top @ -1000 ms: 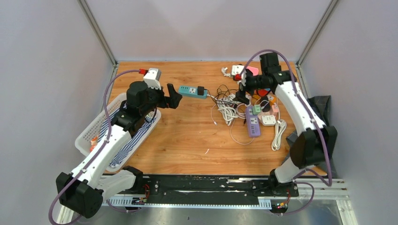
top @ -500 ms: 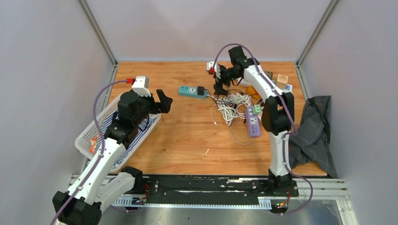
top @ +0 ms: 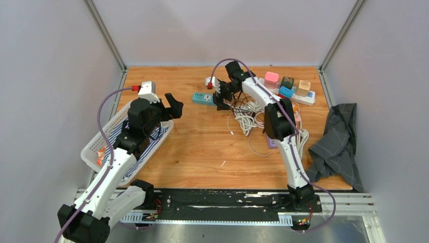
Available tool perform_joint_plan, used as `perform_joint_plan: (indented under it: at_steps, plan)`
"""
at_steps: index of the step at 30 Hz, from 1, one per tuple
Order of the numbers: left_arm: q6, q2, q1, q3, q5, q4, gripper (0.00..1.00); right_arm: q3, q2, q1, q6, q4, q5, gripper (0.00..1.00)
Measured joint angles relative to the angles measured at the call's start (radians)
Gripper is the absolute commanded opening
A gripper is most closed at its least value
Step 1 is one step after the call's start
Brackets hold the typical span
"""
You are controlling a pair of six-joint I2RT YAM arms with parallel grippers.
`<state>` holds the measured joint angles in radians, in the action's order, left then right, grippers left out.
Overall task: Pull the plug off the socket
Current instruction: Pick up the socket from the corner of the board.
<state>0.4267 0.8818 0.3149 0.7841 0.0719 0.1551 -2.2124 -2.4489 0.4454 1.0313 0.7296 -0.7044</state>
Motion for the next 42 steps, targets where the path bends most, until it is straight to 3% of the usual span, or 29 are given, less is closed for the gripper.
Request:
perform_joint_plan:
  at_steps: [14,16,20,27,35,42]
  plan:
    - [0.015,0.090,-0.001,0.001,0.025,-0.036,1.00,-0.017,-0.073,0.010,-0.132,-0.145,0.070,0.68]
    - [0.017,0.092,-0.001,0.001,0.024,-0.037,1.00,-0.016,-0.075,0.010,-0.138,-0.159,0.077,0.60]
    - [0.023,0.092,-0.002,0.001,0.023,-0.046,1.00,-0.014,-0.076,0.010,-0.149,-0.164,0.078,0.35]
    - [0.035,0.077,-0.004,0.001,0.016,-0.045,1.00,0.035,-0.053,0.010,-0.145,-0.193,0.042,0.13]
    - [0.037,-0.026,-0.004,0.001,0.010,-0.023,1.00,0.056,0.013,0.010,-0.211,-0.176,-0.087,0.03]
    - [0.035,-0.130,-0.004,-0.011,0.010,0.012,1.00,0.072,0.215,0.010,-0.301,-0.169,-0.186,0.00]
